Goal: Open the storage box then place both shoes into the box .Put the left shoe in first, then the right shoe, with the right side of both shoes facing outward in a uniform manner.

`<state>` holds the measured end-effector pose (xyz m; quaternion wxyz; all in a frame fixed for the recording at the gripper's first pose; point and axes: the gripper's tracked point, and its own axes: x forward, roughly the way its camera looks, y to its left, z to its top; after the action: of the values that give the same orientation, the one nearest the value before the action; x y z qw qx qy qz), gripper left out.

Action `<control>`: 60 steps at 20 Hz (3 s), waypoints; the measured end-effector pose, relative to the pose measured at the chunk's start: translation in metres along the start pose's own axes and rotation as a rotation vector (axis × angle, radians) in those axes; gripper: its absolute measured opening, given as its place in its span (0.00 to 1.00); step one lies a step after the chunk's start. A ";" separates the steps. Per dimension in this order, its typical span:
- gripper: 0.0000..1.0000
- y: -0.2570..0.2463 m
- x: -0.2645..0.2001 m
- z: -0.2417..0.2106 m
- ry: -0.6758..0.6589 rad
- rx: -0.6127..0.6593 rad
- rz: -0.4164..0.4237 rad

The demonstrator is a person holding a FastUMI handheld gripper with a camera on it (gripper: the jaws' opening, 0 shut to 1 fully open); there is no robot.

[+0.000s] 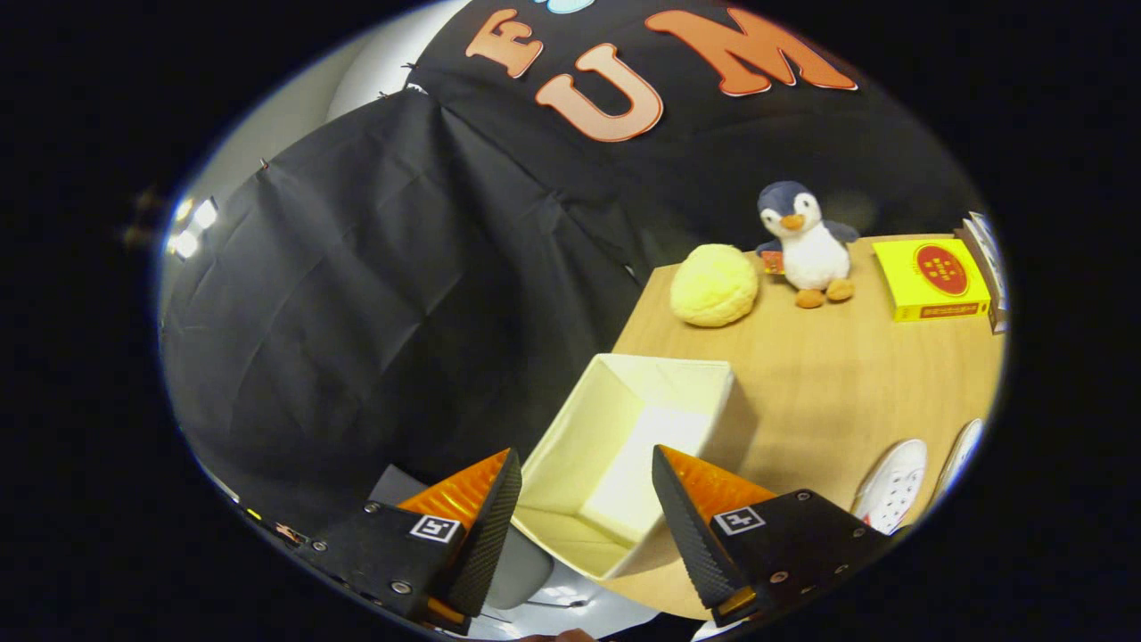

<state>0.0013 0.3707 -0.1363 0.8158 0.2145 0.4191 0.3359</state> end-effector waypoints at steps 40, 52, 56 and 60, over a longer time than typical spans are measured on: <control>0.03 -0.296 -0.073 -0.172 0.139 -0.147 -0.686; 0.17 -0.319 -0.057 -0.155 0.104 -0.237 -0.627; 0.14 -0.321 -0.052 -0.152 0.101 -0.201 -0.594; 0.04 -0.316 -0.054 -0.148 0.105 -0.135 -0.560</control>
<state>-0.0273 0.1261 -0.3893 0.8663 0.0179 0.4804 0.1355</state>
